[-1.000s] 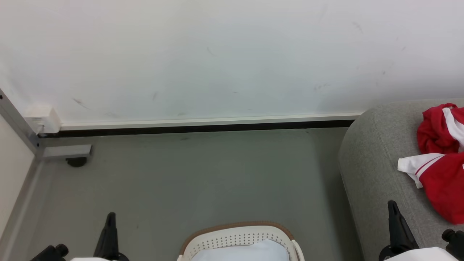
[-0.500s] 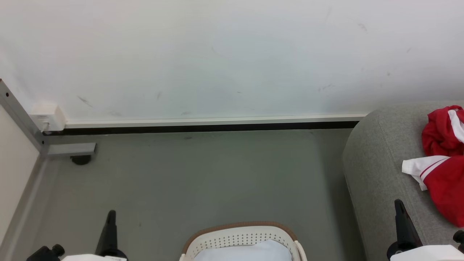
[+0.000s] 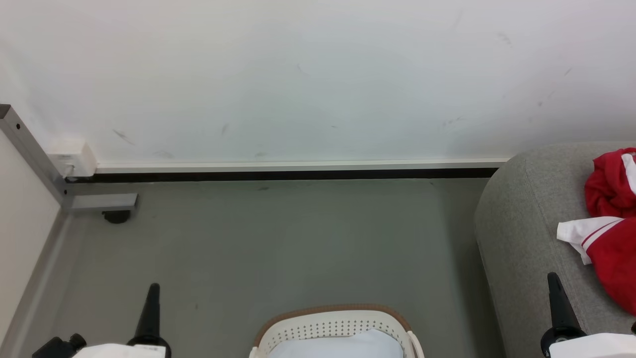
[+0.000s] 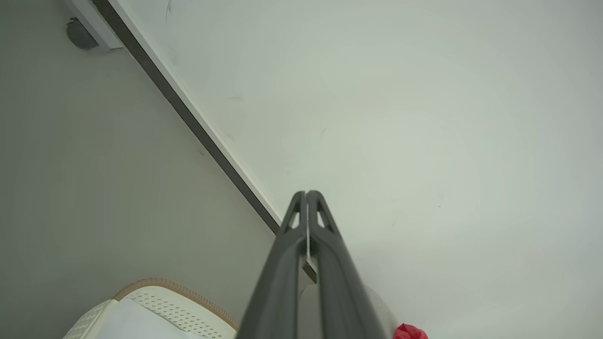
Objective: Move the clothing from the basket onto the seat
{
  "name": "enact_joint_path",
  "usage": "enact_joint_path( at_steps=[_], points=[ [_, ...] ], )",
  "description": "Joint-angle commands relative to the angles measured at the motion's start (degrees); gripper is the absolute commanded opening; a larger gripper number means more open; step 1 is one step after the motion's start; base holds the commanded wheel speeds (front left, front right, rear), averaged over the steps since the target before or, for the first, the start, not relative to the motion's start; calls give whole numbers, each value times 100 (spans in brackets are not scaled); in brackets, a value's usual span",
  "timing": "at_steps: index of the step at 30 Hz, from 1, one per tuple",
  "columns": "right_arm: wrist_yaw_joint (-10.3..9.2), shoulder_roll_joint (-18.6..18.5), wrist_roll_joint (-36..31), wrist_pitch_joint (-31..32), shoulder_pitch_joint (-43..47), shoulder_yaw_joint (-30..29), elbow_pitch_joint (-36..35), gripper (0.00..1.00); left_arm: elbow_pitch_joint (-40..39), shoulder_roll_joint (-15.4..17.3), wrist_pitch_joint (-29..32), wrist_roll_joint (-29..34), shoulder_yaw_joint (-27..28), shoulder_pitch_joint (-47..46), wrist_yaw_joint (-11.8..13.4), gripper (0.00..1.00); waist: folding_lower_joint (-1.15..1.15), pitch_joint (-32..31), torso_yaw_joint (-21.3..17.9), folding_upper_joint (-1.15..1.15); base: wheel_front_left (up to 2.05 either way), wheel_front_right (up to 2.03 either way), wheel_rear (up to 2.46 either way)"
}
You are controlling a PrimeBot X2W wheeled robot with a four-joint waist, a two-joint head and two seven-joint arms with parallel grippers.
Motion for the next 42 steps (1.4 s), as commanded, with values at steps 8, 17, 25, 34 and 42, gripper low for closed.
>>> enact_joint_path(
  at_steps=[8, 17, 25, 34, 42],
  points=[
    [-6, -40, 537, 135, -143, -111, -76, 0, -62, 54, 140, -562, 39, -141, 5, 0, 0, -1, 49, 0, 0, 0, 0],
    [-7, -32, 1018, 267, -157, -188, -91, 0, -60, 58, 268, -1074, 47, -167, 6, 0, 0, -3, 103, 0, 0, 0, 0],
    [-8, -25, 1402, 380, -161, -260, -104, 0, -59, 61, 378, -1476, 54, -197, 6, 0, 0, -4, 151, 0, 0, 0, 0],
    [-9, -14, 1806, 496, -166, -328, -114, 0, -56, 64, 498, -1885, 62, -227, 7, 0, 0, -5, 205, 0, 0, 0, 0],
    [-9, -5, 2142, 600, -166, -388, -125, 0, -55, 67, 594, -2237, 68, -241, 7, 0, 0, -6, 253, 0, 0, 0, 0]
  ],
)
